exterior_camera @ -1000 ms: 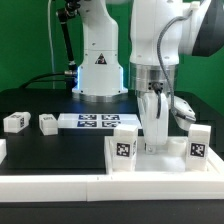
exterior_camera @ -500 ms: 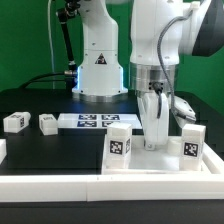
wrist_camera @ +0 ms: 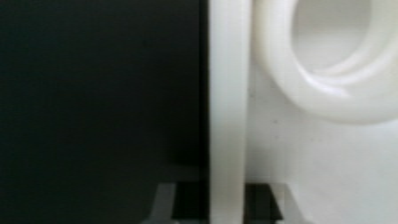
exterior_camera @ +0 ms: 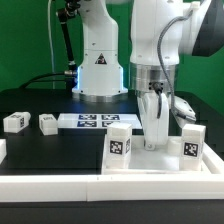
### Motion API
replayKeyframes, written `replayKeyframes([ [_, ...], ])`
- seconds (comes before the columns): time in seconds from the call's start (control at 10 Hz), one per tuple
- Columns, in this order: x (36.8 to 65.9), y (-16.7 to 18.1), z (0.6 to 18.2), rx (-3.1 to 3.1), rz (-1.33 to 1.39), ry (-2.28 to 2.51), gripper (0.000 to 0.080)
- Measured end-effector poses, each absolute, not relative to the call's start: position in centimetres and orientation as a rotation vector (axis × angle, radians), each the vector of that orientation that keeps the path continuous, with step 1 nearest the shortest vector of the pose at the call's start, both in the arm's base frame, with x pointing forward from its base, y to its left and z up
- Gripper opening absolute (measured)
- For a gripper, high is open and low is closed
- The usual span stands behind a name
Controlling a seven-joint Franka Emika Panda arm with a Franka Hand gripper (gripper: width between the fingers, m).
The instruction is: Assemble square table
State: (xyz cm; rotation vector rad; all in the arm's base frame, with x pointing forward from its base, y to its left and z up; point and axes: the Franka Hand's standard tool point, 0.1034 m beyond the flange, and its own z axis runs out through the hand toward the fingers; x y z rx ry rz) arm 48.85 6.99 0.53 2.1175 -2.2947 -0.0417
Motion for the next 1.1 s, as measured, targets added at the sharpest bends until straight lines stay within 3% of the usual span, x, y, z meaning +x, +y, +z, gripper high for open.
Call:
replayKeyframes([
  [0.2,48.8,6.9,0.6,2.133,-0.034,-2.283,0.0064],
  [0.6,45.8,4.0,0.9,2.316,0.111,-2.107,0.0062],
  [1.1,45.4,3.2,0.7,2.591,0.148,-1.718,0.006],
])
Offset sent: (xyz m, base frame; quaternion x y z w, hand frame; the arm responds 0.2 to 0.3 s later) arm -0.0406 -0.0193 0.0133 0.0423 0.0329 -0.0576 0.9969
